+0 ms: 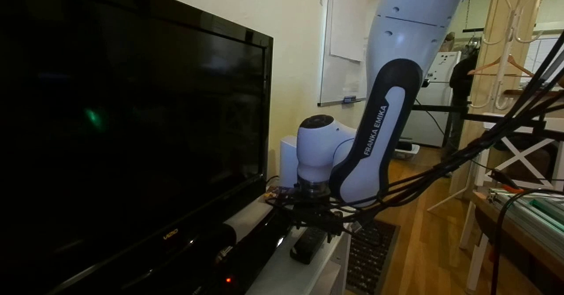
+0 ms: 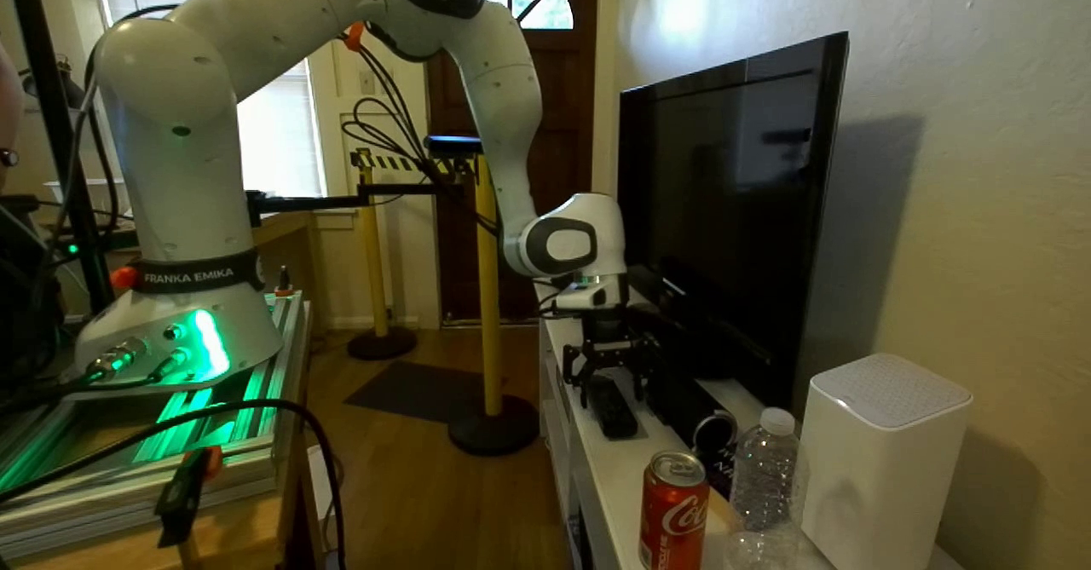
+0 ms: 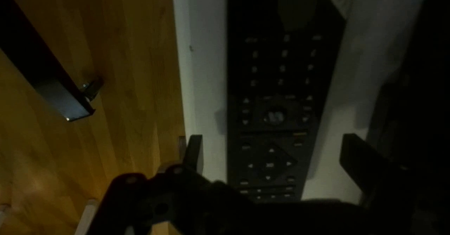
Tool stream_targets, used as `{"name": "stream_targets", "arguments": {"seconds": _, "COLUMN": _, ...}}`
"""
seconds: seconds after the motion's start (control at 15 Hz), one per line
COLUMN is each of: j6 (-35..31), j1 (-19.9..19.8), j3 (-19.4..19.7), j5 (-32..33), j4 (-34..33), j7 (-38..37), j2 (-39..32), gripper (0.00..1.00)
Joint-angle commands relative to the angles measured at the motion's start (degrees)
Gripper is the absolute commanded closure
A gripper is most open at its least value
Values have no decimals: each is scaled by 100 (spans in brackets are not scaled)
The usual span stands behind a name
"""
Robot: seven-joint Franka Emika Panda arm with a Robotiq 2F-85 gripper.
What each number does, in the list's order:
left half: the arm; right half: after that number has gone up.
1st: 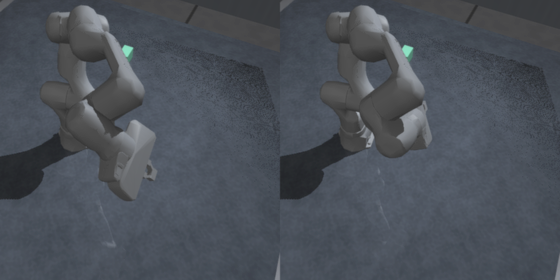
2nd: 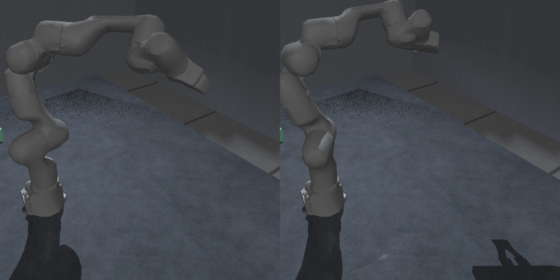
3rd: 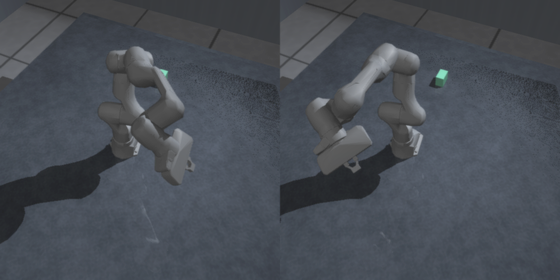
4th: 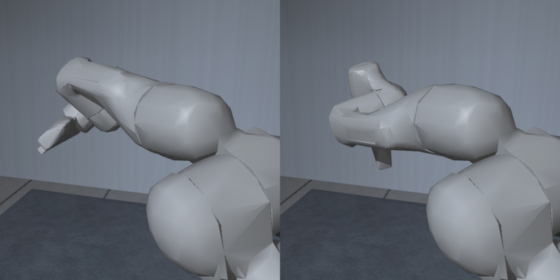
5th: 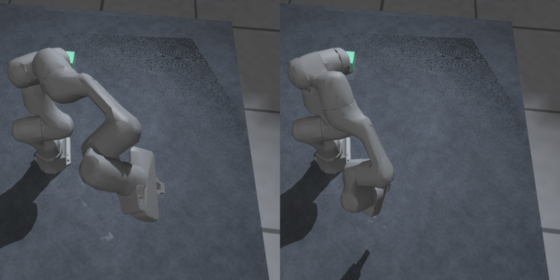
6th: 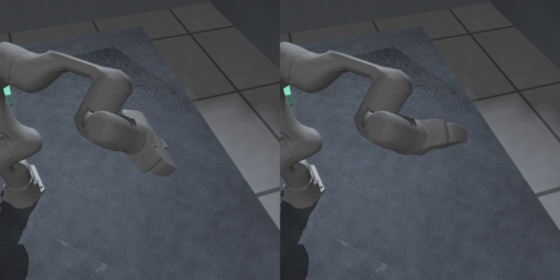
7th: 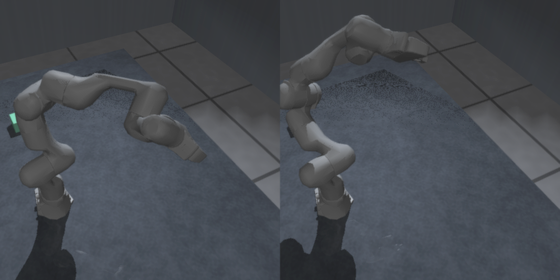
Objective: Put the remote in front of the speaker
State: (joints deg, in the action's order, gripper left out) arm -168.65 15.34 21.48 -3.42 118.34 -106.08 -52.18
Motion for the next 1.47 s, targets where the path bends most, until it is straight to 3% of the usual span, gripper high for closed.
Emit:
{"name": "stream_targets", "arguments": {"seconds": 0.0, "j6": -927, "j1": 0, "j3": -90, "j5": -383, "j4": 895, "j7": 61, "j2": 604, "gripper": 0}}
{"name": "stream_targets", "arguments": {"seconds": 0.33, "j6": -2611, "j1": -124, "j3": -494, "j5": -1092, "j4": 2343, "j7": 439, "j2": 1566, "gripper": 0}}
{"name": "stream_targets", "arguments": {"seconds": 0.4, "j6": -2717, "j1": 46, "j3": -415, "j5": -1228, "j4": 2603, "j7": 615, "j2": 1791, "gripper": 0}}
{"name": "stream_targets", "arguments": {"seconds": 0.53, "j6": -2243, "j1": 495, "j3": -26, "j5": -1451, "j4": 3026, "j7": 1266, "j2": 2427, "gripper": 0}}
{"name": "stream_targets", "arguments": {"seconds": 0.73, "j6": -1290, "j1": 1810, "j3": 1402, "j5": -1547, "j4": 3210, "j7": 2271, "j2": 2836, "gripper": 0}}
{"name": "stream_targets", "arguments": {"seconds": 0.93, "j6": -411, "j1": 2820, "j3": 2811, "j5": -706, "j4": 2981, "j7": 2760, "j2": 3019, "gripper": 0}}
{"name": "stream_targets", "arguments": {"seconds": 1.2, "j6": 634, "j1": 4457, "j3": 4750, "j5": 744, "j4": 2702, "j7": 2988, "j2": 3310, "gripper": 0}}
{"name": "stream_targets", "arguments": {"seconds": 1.33, "j6": 688, "j1": 5325, "j3": 5698, "j5": 1385, "j4": 2703, "j7": 3143, "j2": 3469, "gripper": 0}}
{"name": "stream_targets", "arguments": {"seconds": 1.4, "j6": 527, "j1": 4704, "j3": 5033, "j5": 902, "j4": 2655, "j7": 2946, "j2": 3126, "gripper": 0}}
